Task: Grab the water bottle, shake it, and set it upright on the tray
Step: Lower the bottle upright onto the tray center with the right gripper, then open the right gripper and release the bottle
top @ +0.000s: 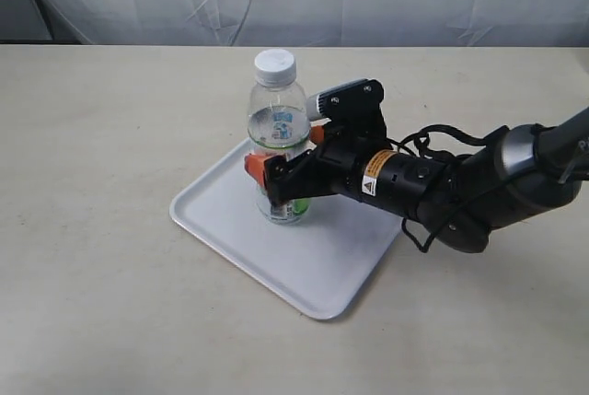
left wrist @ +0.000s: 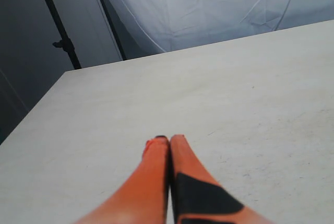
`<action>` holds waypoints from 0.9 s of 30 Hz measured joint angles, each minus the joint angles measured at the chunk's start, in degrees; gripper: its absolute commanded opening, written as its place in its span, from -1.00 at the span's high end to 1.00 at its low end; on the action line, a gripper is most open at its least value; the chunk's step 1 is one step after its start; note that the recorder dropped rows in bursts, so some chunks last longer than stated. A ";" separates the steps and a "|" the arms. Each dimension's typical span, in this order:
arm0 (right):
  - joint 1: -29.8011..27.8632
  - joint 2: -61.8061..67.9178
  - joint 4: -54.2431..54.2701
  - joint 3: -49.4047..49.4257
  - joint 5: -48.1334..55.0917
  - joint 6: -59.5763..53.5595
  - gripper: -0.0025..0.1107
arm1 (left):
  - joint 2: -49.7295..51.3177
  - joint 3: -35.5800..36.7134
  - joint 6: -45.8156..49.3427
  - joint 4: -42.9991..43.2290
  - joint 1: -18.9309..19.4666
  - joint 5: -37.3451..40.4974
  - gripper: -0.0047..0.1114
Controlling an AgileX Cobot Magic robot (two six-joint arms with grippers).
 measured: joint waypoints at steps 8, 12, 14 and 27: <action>0.00 0.00 -3.14 0.00 4.36 1.16 -0.89 | 0.00 0.00 0.00 0.00 0.00 0.00 0.92; 0.00 0.00 -7.71 0.00 5.81 5.38 -0.89 | 0.00 0.00 0.00 0.00 0.00 0.00 0.92; 0.00 0.00 -9.15 0.00 6.67 7.17 -0.89 | 0.00 0.00 0.00 0.00 0.00 0.00 0.92; 0.00 -4.07 -17.26 0.00 18.74 15.56 -0.89 | 0.00 0.00 0.00 0.00 0.00 0.00 0.92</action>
